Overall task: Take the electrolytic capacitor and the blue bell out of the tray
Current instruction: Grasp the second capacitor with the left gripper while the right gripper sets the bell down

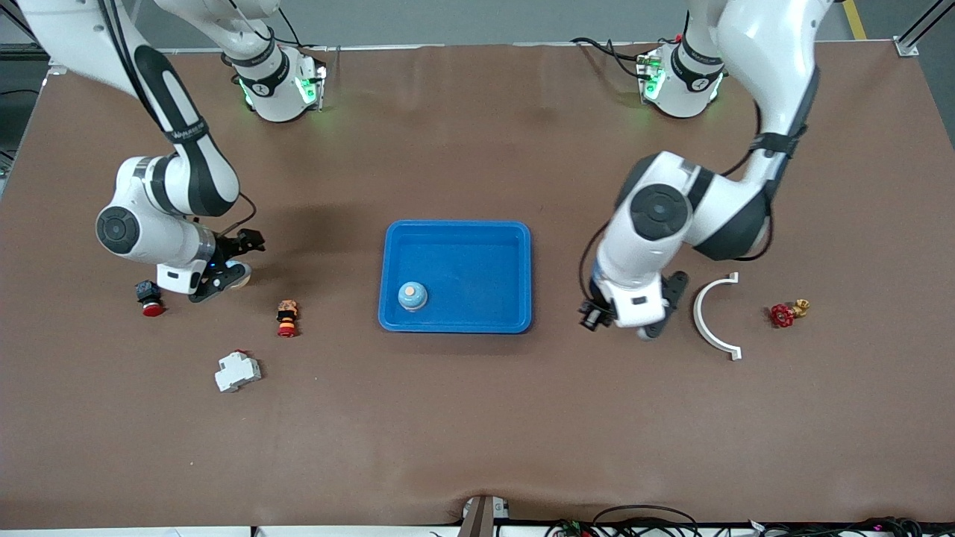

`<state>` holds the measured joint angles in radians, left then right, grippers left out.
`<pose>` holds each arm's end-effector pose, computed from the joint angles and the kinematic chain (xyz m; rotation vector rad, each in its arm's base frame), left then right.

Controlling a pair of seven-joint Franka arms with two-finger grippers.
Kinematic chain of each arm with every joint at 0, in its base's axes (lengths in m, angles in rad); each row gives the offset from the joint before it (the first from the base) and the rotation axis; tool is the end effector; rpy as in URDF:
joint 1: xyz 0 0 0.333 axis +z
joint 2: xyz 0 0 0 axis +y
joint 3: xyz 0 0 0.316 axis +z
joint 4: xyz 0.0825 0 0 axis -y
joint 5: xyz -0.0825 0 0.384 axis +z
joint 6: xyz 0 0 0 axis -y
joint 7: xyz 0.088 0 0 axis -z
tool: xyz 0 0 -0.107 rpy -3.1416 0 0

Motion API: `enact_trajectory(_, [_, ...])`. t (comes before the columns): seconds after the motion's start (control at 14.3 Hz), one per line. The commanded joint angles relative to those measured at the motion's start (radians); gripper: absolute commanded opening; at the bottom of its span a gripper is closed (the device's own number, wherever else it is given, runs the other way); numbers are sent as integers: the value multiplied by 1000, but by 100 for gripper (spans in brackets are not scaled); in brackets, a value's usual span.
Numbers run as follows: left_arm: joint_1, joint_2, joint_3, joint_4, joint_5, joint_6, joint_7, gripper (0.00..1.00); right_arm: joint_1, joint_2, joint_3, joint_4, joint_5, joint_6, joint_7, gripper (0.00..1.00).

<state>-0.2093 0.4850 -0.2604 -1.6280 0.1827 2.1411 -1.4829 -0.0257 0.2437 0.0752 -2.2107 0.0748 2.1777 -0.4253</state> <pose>0.6219 -0.2823 0.3512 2.7765 1.4269 0.0881 0.5185 0.0289 0.2488 -2.9261 -0.6296 0.3883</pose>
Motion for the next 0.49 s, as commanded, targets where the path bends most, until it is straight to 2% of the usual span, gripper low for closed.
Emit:
enact_trajectory(0.0, [57,-45,-6,-82,11,-27,65,0,93,-43,5,32,33,-68,253,100])
enact_trajectory(0.28, [148,-45,-5,-130,12,-32,217,0,257,-34,3,152,144,-81,595,100])
enact_trajectory(0.42, [185,-31,-5,-128,14,-33,240,0,338,-6,3,236,161,-76,753,100])
